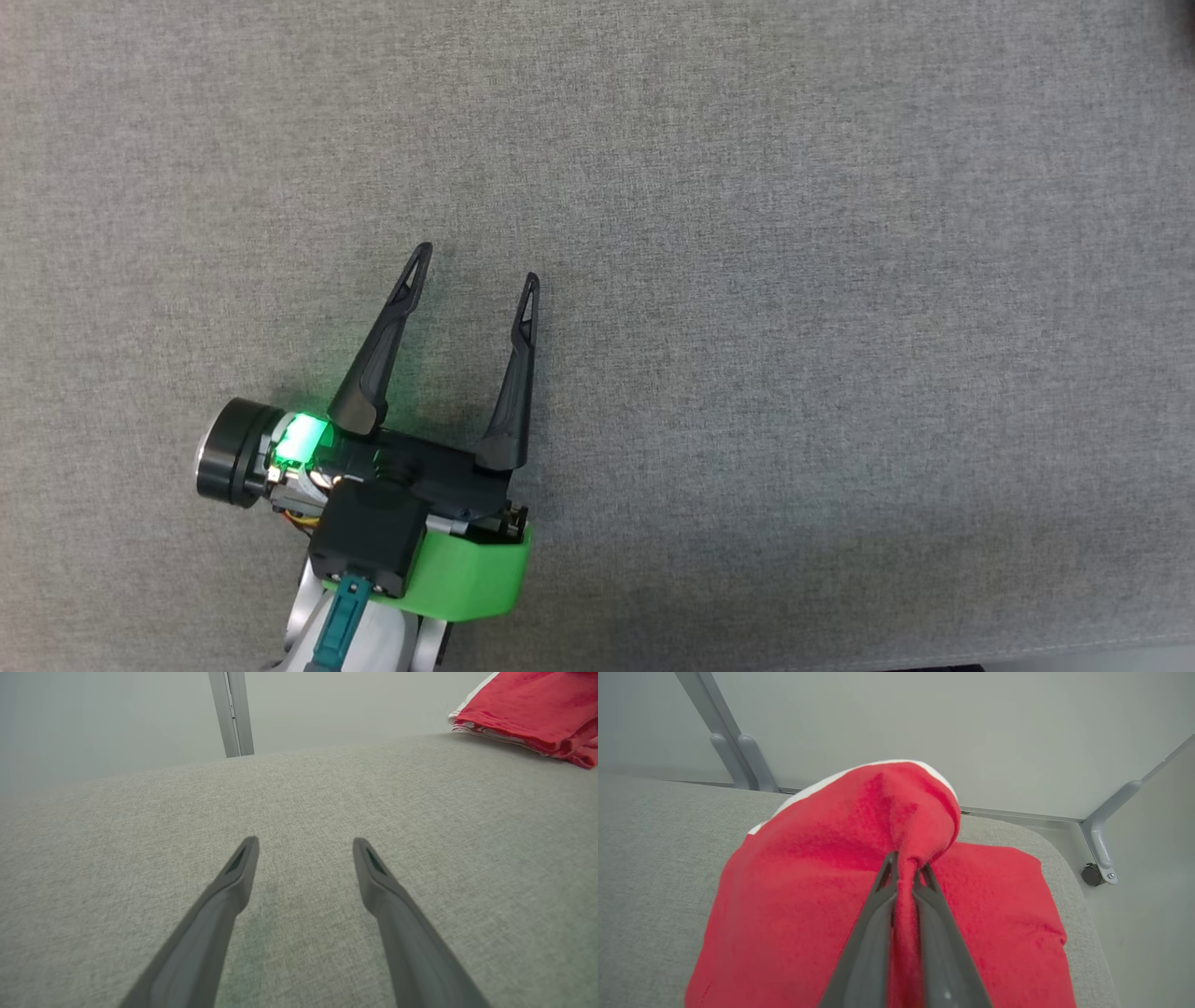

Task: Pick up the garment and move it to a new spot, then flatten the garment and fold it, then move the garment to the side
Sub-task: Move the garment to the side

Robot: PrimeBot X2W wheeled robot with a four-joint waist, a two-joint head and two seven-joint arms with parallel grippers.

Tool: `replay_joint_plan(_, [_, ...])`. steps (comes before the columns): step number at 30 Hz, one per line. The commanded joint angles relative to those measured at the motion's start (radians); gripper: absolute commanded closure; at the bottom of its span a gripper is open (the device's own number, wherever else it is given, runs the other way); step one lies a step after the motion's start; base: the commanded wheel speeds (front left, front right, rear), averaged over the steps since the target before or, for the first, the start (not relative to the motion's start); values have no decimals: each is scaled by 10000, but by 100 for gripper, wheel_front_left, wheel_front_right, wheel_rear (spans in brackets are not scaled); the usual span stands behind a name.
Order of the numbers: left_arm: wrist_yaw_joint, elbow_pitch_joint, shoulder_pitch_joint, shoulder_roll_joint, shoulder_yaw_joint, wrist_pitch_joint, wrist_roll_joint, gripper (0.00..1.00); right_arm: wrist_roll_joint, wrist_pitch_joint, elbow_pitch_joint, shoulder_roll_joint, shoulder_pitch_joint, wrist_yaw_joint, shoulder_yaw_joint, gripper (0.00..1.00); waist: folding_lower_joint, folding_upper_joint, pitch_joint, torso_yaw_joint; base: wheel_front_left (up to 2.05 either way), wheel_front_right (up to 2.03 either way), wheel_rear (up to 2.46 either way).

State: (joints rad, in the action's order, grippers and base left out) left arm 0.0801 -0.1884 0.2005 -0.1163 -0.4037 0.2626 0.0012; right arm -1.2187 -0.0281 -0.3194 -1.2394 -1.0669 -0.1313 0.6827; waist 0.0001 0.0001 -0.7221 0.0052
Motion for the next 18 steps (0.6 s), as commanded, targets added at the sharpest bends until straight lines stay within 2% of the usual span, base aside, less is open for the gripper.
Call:
replay_joint_plan(1, [36,-32,169,-69,-10,23,-43,0,15,-78,-88,-148,-168,14,18,100,-1,-1,-29,19,0,0,0])
replay_joint_plan(8, [74,-26,199,-143,7,23,-29,0,-88,-319,-562,-501,-218,16,305,100,-1,-1,-57,32,0,0,0])
replay_joint_plan(9, [83,-19,211,-149,-5,23,-18,0,33,-392,-693,-490,-239,16,351,76,-1,-1,-54,27,0,0,0])
replay_joint_plan(10, [86,-17,226,-151,-20,23,-1,0,146,-467,-845,-463,-270,16,383,0,-1,-1,-50,23,0,0,0])
replay_joint_plan(14, [81,-28,270,-178,-91,23,42,0,502,-669,-1618,-183,-361,16,494,0,-1,-1,-15,25,0,0,0])
replay_joint_plan(18, [107,18,258,-202,-86,25,-14,0,1581,-1094,-2296,-13,-588,16,703,0,-1,-1,123,42,0,0,0])
